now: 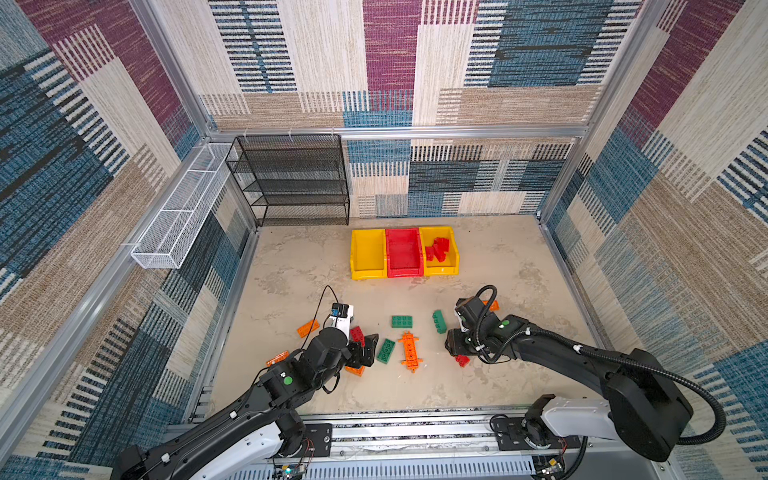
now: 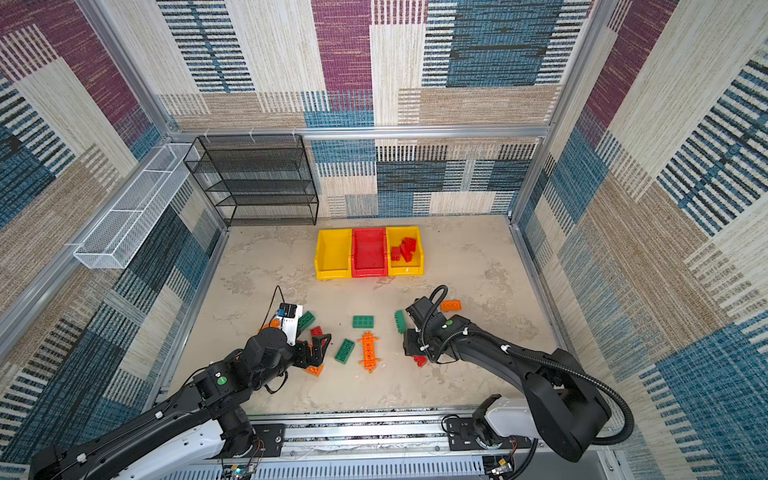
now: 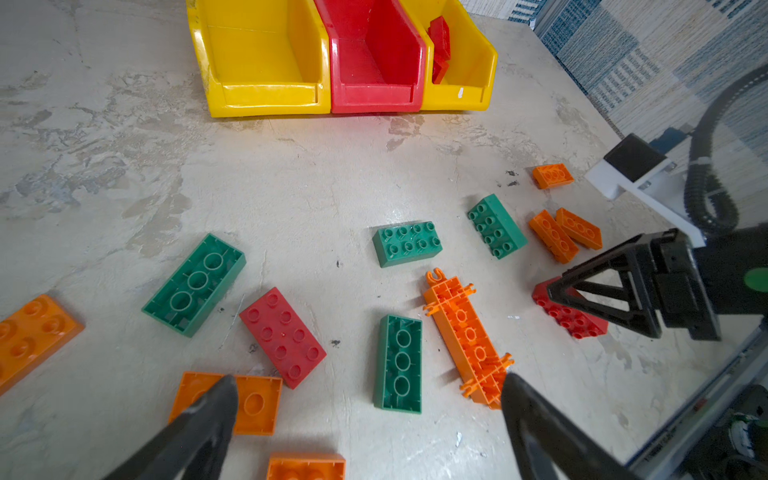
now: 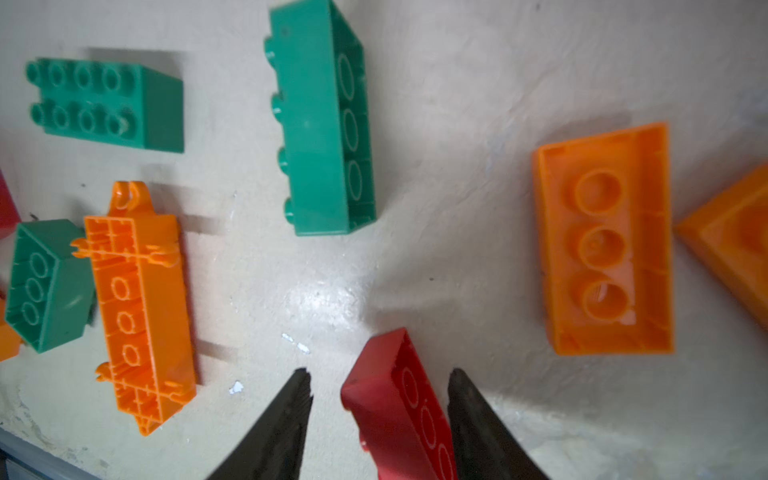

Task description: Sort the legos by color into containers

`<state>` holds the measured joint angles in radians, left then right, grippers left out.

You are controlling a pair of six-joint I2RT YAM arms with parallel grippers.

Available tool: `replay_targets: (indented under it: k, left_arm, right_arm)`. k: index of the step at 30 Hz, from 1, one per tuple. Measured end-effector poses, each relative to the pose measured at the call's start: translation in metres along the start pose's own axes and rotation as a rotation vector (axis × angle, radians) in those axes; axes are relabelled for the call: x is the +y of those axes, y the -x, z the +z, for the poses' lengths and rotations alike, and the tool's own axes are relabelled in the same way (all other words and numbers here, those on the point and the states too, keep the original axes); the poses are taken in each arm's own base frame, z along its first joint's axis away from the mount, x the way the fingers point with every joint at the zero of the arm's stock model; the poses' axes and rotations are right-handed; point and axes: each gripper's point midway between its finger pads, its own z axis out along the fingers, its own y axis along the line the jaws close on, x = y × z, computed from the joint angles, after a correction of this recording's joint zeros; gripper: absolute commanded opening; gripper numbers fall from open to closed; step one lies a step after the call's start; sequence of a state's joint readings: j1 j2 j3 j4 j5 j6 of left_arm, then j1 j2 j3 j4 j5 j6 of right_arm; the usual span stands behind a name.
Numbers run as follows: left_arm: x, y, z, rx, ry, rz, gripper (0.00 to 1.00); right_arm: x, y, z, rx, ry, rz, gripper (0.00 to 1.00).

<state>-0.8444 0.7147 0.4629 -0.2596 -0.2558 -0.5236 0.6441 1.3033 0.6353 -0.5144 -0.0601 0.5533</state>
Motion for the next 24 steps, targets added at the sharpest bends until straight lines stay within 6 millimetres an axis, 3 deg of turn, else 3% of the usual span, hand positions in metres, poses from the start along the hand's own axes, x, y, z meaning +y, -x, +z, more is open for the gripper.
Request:
replay_targets:
  k: [7, 12, 15, 18, 24]
  left_arm:
    - [0.002, -0.004, 0.002, 0.01, 0.008, 0.003, 0.99]
    - [0.002, -0.005, 0.003, 0.014, 0.011, 0.005, 0.99]
    - [0.003, -0.006, 0.005, 0.021, 0.018, 0.007, 0.99]
    - [0.004, -0.007, 0.006, 0.03, 0.024, 0.012, 0.99]
    - [0.005, -0.004, 0.011, 0.045, 0.042, 0.02, 0.99]
  right_arm:
    - [-0.003, -0.011, 0.005, 0.028, -0.016, 0.022, 0.29]
    - [0.002, 0.007, -0.005, -0.026, -0.02, 0.03, 0.24]
    - [0.009, 0.028, -0.016, -0.081, -0.028, 0.032, 0.24]
    - [0.019, 0.062, -0.03, -0.16, -0.036, 0.035, 0.25]
    - [0.016, 0.149, -0.05, -0.3, -0.073, 0.056, 0.25]
